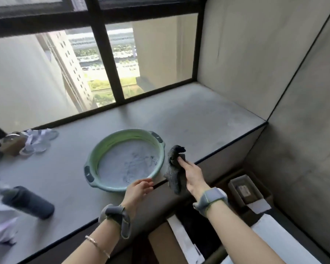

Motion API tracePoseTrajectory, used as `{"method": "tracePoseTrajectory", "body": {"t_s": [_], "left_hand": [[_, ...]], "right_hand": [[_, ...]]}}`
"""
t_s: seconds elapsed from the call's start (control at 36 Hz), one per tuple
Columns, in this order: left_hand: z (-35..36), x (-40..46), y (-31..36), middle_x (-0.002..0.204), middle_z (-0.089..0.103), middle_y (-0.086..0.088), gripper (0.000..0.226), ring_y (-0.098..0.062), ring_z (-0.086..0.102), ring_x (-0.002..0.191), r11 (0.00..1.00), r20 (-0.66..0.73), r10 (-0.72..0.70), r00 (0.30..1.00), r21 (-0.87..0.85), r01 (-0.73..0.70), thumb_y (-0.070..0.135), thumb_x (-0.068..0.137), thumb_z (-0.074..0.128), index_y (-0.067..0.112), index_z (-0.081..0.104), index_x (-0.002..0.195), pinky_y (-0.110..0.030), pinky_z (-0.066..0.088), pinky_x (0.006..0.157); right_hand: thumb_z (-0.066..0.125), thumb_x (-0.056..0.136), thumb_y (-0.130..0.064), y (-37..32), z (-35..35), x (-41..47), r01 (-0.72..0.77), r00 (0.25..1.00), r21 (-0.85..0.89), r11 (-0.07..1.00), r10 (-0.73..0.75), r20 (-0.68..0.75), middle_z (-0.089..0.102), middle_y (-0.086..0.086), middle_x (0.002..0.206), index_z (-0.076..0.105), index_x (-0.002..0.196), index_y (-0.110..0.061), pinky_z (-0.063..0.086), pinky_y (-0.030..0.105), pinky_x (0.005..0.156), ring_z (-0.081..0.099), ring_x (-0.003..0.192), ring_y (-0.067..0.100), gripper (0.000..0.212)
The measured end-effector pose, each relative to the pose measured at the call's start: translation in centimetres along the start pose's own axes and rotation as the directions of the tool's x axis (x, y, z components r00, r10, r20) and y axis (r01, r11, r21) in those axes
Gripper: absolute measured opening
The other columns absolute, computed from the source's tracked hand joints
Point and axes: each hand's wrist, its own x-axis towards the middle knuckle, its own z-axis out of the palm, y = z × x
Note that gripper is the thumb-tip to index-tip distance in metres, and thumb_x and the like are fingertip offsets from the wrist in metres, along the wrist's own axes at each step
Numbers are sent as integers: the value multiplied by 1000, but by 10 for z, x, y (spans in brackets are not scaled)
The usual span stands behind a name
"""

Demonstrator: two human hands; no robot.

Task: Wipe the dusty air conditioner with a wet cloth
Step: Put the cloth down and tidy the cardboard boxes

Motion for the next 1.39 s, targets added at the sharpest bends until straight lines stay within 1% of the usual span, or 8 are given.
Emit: {"method": "tracePoseTrajectory", "body": {"t_s": [0.22,0.58,0.64,0.72,1.06,1.19,1.31,1.39], "left_hand": [[-46,32,-21,81,65,-5,24,-14,60,73,992,-133,-51,990,-124,35,-4,90,41,7,62,89,-21,38,61],[-74,81,-97,77,70,5,24,0,64,59,975,107,-217,970,65,211,6,94,43,16,65,89,-14,35,52],[-77,96,-118,77,70,4,24,-3,64,63,964,136,-256,957,112,242,6,93,43,15,65,88,-14,34,52],[-79,115,-146,68,71,5,22,-8,63,65,945,146,-311,939,151,290,5,94,44,11,65,87,-16,31,50],[-45,197,-326,57,49,-2,35,-17,47,59,768,46,-492,870,493,408,45,67,71,18,56,50,-26,34,58],[5,239,-355,105,62,1,64,-23,58,106,792,58,-454,889,484,373,64,57,75,22,55,100,-38,48,96],[55,270,-370,93,60,16,50,-23,54,98,796,121,-376,919,550,253,72,64,65,31,55,92,-36,46,92],[87,291,-398,140,43,9,101,-27,45,123,834,164,-373,913,491,252,81,51,66,33,44,136,-41,41,102]], "right_hand": [[49,95,-19,34,63,48,-118,990,-58,991,122,72,62,12,107,57,118,-4,49,38,86,58,94,24,28],[43,96,-4,90,31,81,-142,962,189,972,180,-204,57,8,83,54,85,-10,53,30,73,56,75,16,17],[44,96,-9,102,17,81,-133,960,209,969,178,-215,59,7,84,56,95,-8,55,24,58,58,75,16,12],[44,97,-17,134,-12,78,-144,946,211,967,197,-258,62,6,95,49,122,-9,53,27,67,61,83,18,27],[59,82,-52,358,-178,23,-511,447,474,717,693,-566,40,21,139,34,140,-11,43,47,93,48,118,37,75],[58,69,-71,396,-220,50,-485,470,490,724,689,-552,49,10,128,48,124,-20,47,46,78,50,111,37,75],[56,75,-67,421,-253,87,-388,568,487,782,619,-542,62,13,108,60,108,-19,49,47,78,58,97,32,58],[60,69,-69,441,-273,106,-383,565,495,780,622,-543,62,13,96,60,100,-15,46,45,80,57,84,29,62]]}}
